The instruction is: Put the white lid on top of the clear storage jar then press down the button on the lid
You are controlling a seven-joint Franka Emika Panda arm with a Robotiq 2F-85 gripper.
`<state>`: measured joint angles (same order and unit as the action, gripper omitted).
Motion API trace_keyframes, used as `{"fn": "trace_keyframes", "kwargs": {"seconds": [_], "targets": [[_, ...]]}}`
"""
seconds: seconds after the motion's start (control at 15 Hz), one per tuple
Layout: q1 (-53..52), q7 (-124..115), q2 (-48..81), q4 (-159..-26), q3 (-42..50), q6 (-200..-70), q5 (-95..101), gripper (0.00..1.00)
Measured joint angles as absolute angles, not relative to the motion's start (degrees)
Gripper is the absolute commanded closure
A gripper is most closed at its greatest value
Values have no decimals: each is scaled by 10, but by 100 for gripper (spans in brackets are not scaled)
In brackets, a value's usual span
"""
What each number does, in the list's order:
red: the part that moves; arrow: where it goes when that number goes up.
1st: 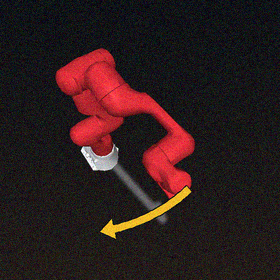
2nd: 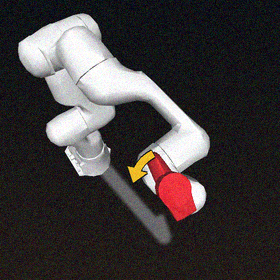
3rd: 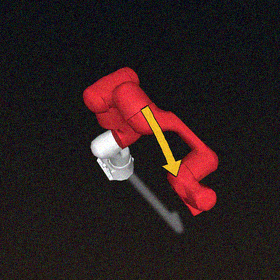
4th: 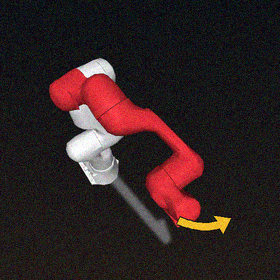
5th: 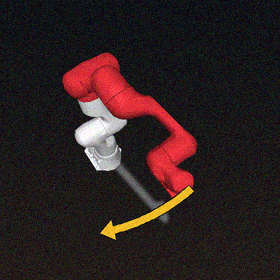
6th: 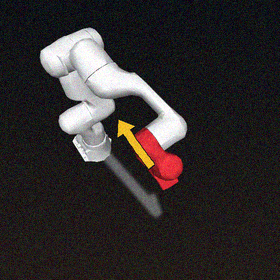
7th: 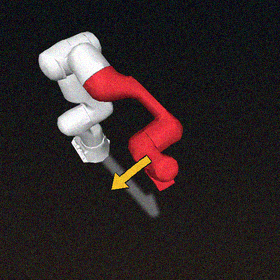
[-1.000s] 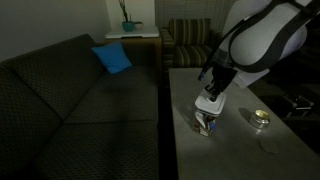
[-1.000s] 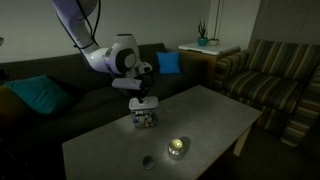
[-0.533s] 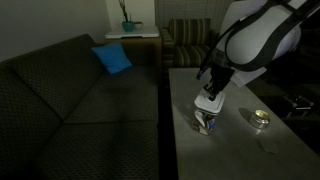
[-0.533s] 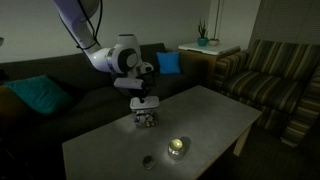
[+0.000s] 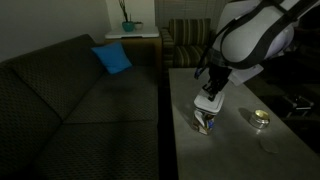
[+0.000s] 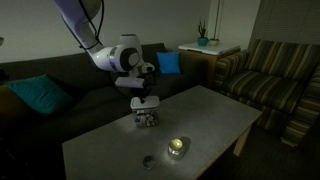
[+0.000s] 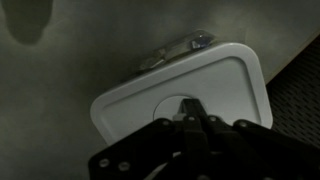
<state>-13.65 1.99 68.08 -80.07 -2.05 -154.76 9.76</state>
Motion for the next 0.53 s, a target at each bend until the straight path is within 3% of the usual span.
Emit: {"fn": "trace_keyframes", "kwargs": {"seconds": [0.53], "targets": [[-137,38,716,-710,-28,-1433,97,100]]}}
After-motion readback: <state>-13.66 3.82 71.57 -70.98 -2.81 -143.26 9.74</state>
